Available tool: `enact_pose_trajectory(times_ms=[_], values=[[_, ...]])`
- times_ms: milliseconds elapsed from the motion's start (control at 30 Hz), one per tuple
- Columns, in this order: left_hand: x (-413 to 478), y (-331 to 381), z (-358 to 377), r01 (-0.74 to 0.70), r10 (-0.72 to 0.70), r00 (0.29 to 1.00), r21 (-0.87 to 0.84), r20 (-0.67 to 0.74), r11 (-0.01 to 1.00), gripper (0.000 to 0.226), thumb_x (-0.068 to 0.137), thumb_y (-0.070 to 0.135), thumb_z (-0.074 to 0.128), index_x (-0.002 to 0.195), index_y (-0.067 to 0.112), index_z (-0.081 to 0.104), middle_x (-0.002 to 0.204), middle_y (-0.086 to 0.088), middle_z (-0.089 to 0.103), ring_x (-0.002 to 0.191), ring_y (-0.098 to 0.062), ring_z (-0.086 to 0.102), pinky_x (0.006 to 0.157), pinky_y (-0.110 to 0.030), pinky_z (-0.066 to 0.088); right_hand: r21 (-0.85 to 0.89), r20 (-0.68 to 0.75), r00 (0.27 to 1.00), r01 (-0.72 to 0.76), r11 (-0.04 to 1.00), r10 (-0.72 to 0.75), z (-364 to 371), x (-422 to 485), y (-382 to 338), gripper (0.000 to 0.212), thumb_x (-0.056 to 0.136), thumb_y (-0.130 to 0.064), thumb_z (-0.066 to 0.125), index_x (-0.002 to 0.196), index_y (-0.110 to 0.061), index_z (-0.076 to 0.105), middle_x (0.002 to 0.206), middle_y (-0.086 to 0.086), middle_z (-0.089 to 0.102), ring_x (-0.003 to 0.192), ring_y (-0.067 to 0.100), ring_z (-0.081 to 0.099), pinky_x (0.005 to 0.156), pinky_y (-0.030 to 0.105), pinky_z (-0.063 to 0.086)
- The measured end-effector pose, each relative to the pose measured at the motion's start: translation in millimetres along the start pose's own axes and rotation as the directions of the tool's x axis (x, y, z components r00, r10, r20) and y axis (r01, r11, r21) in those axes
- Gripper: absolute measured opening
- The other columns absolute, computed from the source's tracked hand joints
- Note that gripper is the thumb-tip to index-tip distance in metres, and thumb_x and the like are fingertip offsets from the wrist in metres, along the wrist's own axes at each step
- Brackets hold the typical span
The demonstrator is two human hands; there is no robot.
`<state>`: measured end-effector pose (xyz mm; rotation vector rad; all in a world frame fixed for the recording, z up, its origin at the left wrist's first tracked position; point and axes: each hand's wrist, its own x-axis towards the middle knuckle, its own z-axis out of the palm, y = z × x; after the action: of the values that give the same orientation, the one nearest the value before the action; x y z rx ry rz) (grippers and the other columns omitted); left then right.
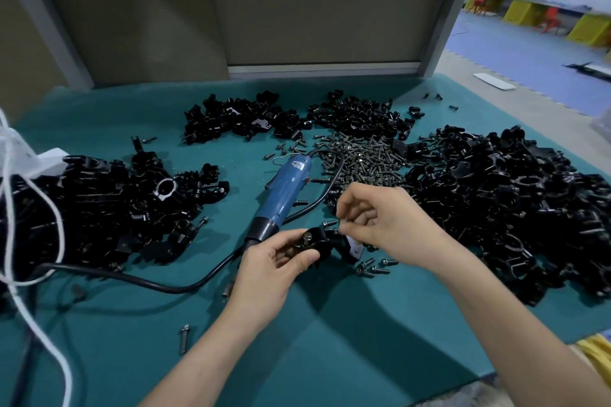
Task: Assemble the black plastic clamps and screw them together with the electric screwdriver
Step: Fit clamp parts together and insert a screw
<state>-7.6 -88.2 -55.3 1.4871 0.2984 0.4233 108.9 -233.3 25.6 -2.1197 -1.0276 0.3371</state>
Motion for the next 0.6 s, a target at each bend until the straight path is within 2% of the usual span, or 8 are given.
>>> enact_pose_trajectory(times_ms=[167, 267, 367, 500, 600], values=[[-0.6, -0.4, 0.0, 0.005, -0.005, 1.0, 0.004, 0.007, 1.0, 0.033, 0.079, -0.005, 0.07, 0.092, 0.025, 0.069, 0.084, 0.016, 0.075, 0.081, 0.002, 0.068, 0.074, -0.011, 0.05, -0.056, -0.042, 0.999, -0.009, 0.998, 0.006, -0.2, 2.7, 0.3, 0.023, 0.081, -0.003, 0.071, 0.079, -0.024, 0.061, 0.074, -0.002, 0.064, 0.059, 0.007, 0.052, 0.064, 0.021, 0.052], [-0.4, -1.2, -0.4, 0.006, -0.006, 1.0, 0.016, 0.003, 1.0, 0.032, 0.078, -0.003, 0.071, 0.093, 0.025, 0.069, 0.084, 0.015, 0.075, 0.081, 0.001, 0.067, 0.075, -0.012, 0.05, -0.026, -0.039, 0.999, 0.005, 1.0, -0.006, 2.2, 5.2, -4.4, 0.024, 0.081, -0.005, 0.072, 0.078, -0.025, 0.06, 0.074, -0.004, 0.064, 0.059, 0.005, 0.053, 0.063, 0.017, 0.051], [-0.5, -2.5, -0.5, 0.017, -0.017, 1.0, 0.007, 0.004, 1.0, 0.031, 0.078, -0.003, 0.071, 0.095, 0.023, 0.069, 0.084, 0.011, 0.075, 0.082, -0.003, 0.067, 0.077, -0.015, 0.051, -0.168, 0.024, 0.999, 0.037, 0.985, -0.033, 7.6, 9.1, -7.7, 0.025, 0.083, -0.007, 0.069, 0.075, -0.027, 0.057, 0.068, -0.009, 0.06, 0.058, 0.0, 0.051, 0.06, 0.01, 0.044], [0.0, -1.4, -1.3, 0.01, -0.01, 0.999, 0.008, 0.034, 1.0, 0.028, 0.079, -0.004, 0.071, 0.098, 0.017, 0.071, 0.09, 0.005, 0.076, 0.084, -0.006, 0.069, 0.078, -0.016, 0.051, -0.266, 0.057, 0.997, 0.073, 0.961, -0.06, 11.1, 12.7, -13.6, 0.021, 0.085, -0.011, 0.069, 0.078, -0.025, 0.055, 0.063, -0.013, 0.055, 0.06, 0.001, 0.054, 0.06, 0.01, 0.043], [-0.2, -1.5, -1.5, 0.001, -0.002, 0.999, 0.008, 0.039, 1.0, 0.028, 0.079, -0.003, 0.071, 0.099, 0.016, 0.071, 0.091, 0.003, 0.076, 0.085, -0.007, 0.069, 0.079, -0.016, 0.051, -0.151, 0.069, 0.997, 0.032, 0.988, -0.022, 9.2, 12.6, -13.5, 0.021, 0.085, -0.009, 0.069, 0.075, -0.022, 0.056, 0.066, -0.003, 0.065, 0.057, 0.007, 0.062, 0.06, 0.016, 0.052]])
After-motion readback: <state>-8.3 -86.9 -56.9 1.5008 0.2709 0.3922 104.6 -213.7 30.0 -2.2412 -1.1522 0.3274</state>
